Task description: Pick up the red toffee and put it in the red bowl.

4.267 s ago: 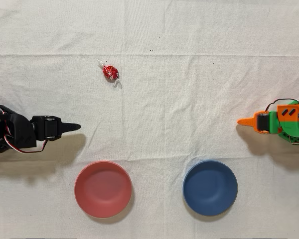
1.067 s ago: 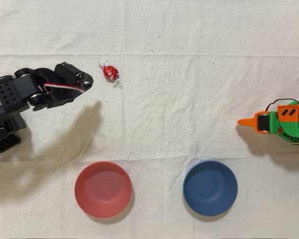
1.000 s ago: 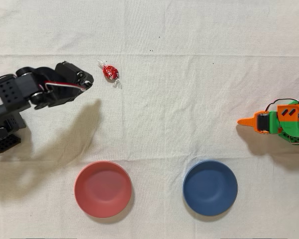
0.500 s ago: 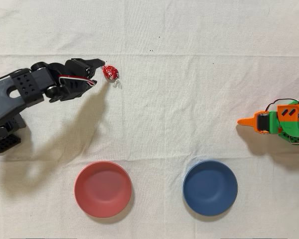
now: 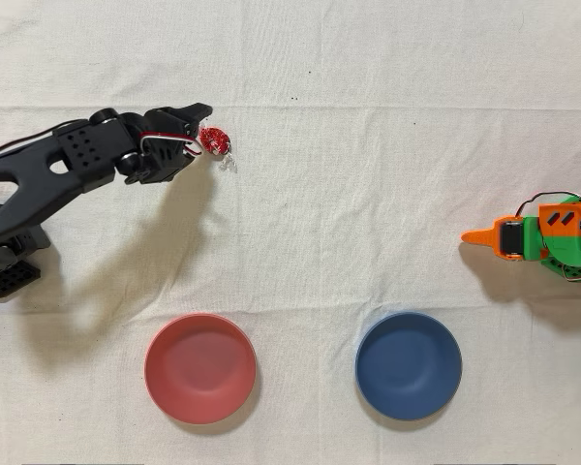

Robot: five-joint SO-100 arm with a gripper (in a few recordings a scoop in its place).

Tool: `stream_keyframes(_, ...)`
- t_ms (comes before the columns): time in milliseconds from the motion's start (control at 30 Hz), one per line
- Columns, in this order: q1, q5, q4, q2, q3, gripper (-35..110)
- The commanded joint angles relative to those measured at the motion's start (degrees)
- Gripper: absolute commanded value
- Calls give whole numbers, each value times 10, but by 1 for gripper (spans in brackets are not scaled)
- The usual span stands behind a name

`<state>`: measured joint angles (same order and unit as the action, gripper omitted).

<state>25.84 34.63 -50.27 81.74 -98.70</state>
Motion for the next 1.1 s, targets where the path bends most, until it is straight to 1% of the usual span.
stream_keyframes(0, 2, 14, 6, -3, 43, 33)
stream_keyframes(833, -19, 21, 74, -82, 64, 30)
stream_keyframes(1067, -22, 25, 77, -81, 62, 16)
